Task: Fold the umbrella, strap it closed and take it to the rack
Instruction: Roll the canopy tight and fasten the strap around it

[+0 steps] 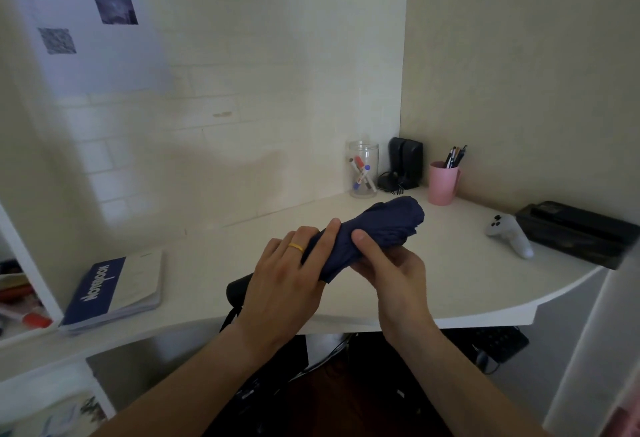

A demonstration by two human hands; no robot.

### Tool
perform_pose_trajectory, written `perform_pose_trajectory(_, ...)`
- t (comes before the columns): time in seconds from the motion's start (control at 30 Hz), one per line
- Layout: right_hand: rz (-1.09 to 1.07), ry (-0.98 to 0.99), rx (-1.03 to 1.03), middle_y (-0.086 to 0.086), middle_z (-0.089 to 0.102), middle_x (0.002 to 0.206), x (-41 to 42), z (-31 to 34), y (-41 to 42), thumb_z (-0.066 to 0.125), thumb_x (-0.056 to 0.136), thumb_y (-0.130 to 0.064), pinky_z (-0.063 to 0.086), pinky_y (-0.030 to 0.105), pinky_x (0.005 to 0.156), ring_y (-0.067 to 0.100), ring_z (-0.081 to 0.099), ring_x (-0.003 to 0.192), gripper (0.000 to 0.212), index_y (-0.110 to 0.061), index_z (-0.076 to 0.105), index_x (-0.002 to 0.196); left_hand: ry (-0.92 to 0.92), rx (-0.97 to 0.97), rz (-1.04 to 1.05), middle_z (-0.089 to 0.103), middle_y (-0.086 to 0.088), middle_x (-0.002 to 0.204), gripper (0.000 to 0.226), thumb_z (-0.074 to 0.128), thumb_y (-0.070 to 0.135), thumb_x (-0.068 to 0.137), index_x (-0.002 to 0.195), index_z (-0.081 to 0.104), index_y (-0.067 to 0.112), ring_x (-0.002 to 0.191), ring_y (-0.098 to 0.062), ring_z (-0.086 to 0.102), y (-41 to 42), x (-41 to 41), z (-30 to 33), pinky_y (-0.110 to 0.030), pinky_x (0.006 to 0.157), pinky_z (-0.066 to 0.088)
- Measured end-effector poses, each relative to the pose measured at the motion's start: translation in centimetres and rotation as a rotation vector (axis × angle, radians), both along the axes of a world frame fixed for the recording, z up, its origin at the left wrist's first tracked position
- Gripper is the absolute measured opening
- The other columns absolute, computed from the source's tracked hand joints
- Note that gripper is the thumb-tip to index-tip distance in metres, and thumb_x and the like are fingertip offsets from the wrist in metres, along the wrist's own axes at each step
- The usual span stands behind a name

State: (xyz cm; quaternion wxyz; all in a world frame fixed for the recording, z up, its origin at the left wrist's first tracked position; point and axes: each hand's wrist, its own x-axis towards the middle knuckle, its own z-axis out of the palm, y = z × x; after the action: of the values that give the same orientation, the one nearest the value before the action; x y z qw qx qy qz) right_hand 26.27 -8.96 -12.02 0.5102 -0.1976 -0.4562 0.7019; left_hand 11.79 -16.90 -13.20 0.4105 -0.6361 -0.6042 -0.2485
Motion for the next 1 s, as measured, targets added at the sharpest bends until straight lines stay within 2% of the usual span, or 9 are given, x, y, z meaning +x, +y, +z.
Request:
perform_pose_trajectory(0.1,-0.029,-0.028,0.027,0.012,0.078,0.103,-0.5,0.3,1.6,0.078,0.083,-0.014,0.059,0.037,0.088,0.026,0.075,0.099,0.032,0.000,0.071,0.111,-0.181,-0.118,-0.048,0.058,-0.007,0.123,0.077,0.077,0.033,0.084,0.152,0.045,0.015,0.096,-0.022,0.062,0.2,0.4,0.4,-0.034,0.078,0.053)
perform_pose_trajectory(0.2,0.023,-0.141,0.124,0.010,0.079,0.103,0.1,1.3,3.5,0.080,0.081,-0.013,0.060,0.038,0.087,0.024,0.075,0.095,0.030,-0.003,0.072,0.108,-0.610,-0.287,-0.104,0.053,0.015,0.126,0.080,0.066,0.072,0.077,0.145,0.044,0.036,0.102,0.002,0.059,-0.2,0.8,2.3,-0.018,0.085,0.050)
perform_pose_trajectory(0.27,0.083,-0.268,0.202,0.009,0.079,0.102,0.1,2.5,4.4,0.081,0.079,-0.016,0.060,0.040,0.088,0.023,0.076,0.093,0.030,-0.005,0.073,0.106,-0.926,-0.341,-0.173,0.060,0.020,0.125,0.083,0.067,0.078,0.069,0.139,0.050,0.038,0.106,0.006,0.061,0.3,0.5,3.9,-0.017,0.088,0.051)
perform_pose_trajectory(0.37,0.057,-0.481,0.346,0.002,0.080,0.094,-0.6,3.9,5.1,0.085,0.071,-0.041,0.062,0.037,0.085,0.018,0.075,0.089,0.043,-0.013,0.076,0.102,-1.284,-0.435,-0.349,0.074,0.010,0.119,0.065,0.076,0.063,0.077,0.130,0.065,0.027,0.107,-0.005,0.071,1.5,0.4,5.7,-0.034,0.096,0.058)
perform_pose_trajectory(0.47,0.058,-0.464,0.319,0.001,0.079,0.095,-1.3,4.1,5.3,0.081,0.070,-0.056,0.061,0.038,0.088,0.016,0.075,0.091,0.054,-0.013,0.076,0.102,-1.477,-0.362,-0.432,0.079,0.002,0.112,0.038,0.076,0.038,0.089,0.121,0.073,0.017,0.104,-0.016,0.075,2.0,0.7,6.0,-0.041,0.094,0.060)
perform_pose_trajectory(0.63,0.184,-0.359,0.270,-0.001,0.078,0.103,-0.8,2.3,4.1,0.063,0.091,-0.046,0.058,0.036,0.090,0.014,0.074,0.096,0.036,-0.018,0.073,0.111,-1.778,-0.208,-0.447,0.080,-0.004,0.108,0.034,0.080,0.025,0.086,0.116,0.074,0.012,0.098,-0.021,0.077,2.7,1.0,5.0,-0.034,0.079,0.060)
perform_pose_trajectory(0.73,0.211,-0.554,0.336,-0.005,0.075,0.103,0.2,0.7,2.7,0.069,0.083,-0.053,0.057,0.026,0.075,0.009,0.074,0.084,0.044,-0.028,0.064,0.118,-1.902,0.002,-0.423,0.080,-0.005,0.106,0.031,0.082,0.021,0.084,0.112,0.073,0.010,0.097,-0.021,0.077,3.2,0.5,4.8,-0.030,0.071,0.060)
perform_pose_trajectory(0.83,0.081,-0.745,0.522,-0.003,0.070,0.080,0.5,-1.3,1.6,0.069,0.088,-0.046,0.051,0.023,0.058,0.010,0.068,0.061,0.031,-0.033,0.053,0.112,-1.988,0.146,-0.463,0.081,-0.003,0.104,0.019,0.079,0.019,0.087,0.104,0.075,0.013,0.099,-0.022,0.075,3.3,0.2,5.2,-0.028,0.068,0.059)
perform_pose_trajectory(1.0,0.226,-0.511,0.374,-0.002,0.048,0.054,-0.5,-1.2,0.6,0.063,0.096,-0.034,0.033,0.027,0.044,0.013,0.039,0.043,0.025,-0.011,0.059,0.100,-2.124,-0.005,-0.635,0.079,-0.009,0.101,0.034,0.085,0.029,0.078,0.101,0.073,0.007,0.096,-0.028,0.077,3.8,0.4,5.1,-0.041,0.078,0.062)
